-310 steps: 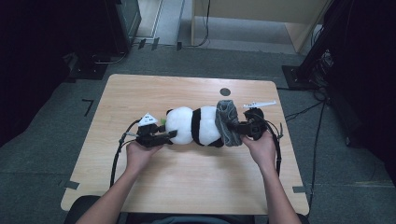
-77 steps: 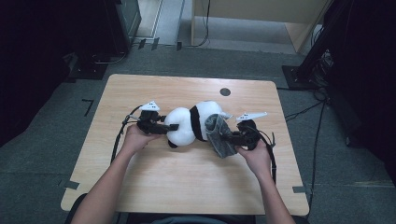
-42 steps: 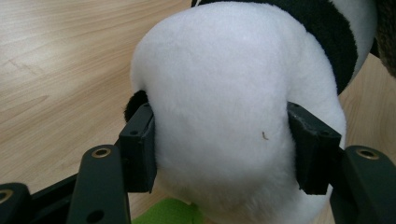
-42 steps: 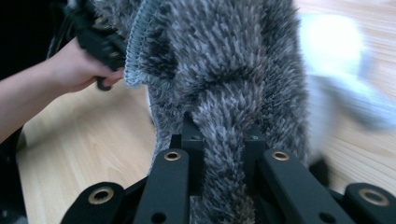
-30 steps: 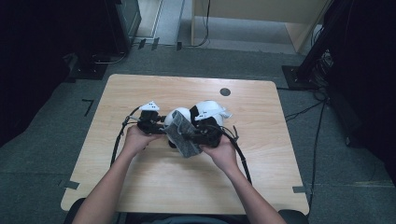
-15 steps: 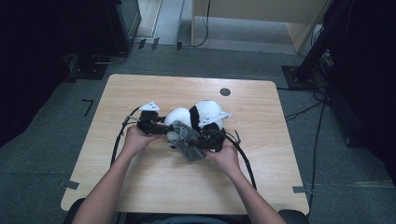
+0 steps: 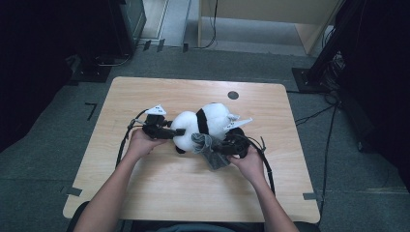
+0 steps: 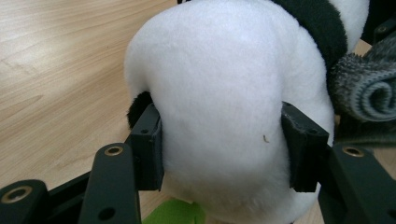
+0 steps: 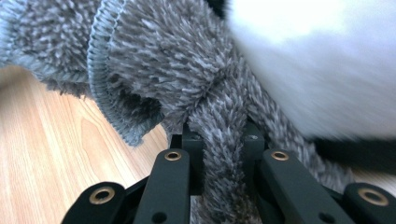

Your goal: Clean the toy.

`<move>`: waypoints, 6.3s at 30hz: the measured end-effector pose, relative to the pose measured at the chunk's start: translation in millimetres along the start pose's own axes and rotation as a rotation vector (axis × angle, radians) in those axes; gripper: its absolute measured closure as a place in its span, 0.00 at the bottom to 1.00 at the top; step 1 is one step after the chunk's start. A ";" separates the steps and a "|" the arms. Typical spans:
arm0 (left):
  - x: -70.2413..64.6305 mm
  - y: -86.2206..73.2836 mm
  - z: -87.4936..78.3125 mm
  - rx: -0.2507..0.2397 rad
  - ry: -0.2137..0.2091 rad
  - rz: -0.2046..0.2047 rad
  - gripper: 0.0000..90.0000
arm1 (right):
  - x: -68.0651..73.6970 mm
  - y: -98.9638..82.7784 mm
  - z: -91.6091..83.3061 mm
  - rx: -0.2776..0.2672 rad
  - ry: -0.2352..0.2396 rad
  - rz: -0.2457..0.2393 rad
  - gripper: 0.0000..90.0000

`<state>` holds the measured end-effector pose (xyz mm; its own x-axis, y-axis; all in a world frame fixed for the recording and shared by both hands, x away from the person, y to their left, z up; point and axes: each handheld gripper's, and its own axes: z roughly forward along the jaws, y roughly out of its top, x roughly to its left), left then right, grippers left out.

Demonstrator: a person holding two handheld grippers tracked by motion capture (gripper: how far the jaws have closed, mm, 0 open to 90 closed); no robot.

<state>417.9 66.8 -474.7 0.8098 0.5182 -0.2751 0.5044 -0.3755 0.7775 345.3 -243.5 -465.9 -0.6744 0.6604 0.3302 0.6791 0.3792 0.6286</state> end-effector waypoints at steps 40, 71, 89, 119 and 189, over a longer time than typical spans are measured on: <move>0.5 0.1 1.0 -0.042 0.001 -0.074 0.49 | -49.2 -3.5 -82.7 -0.253 -0.188 0.179 0.88; 12.2 5.2 11.6 -0.014 -0.025 -0.057 0.11 | -30.5 16.8 -43.9 -0.210 -0.121 0.101 0.88; -7.8 16.7 6.6 0.044 0.007 -0.057 0.53 | -35.8 27.7 -41.2 -0.210 -0.133 0.090 0.88; -68.9 37.0 -7.0 -0.101 0.187 -0.119 0.57 | 72.9 41.7 5.3 -0.275 -0.111 -0.116 0.89; -49.6 19.6 -13.5 -0.201 0.110 -0.286 0.58 | 15.2 29.6 -32.5 -0.273 -0.213 0.020 0.90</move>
<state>383.6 44.2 -438.2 0.6023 0.6640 -0.4432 0.6280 -0.0512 0.7766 345.7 -243.2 -419.3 -0.5669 0.7971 0.2079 0.5690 0.1964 0.7986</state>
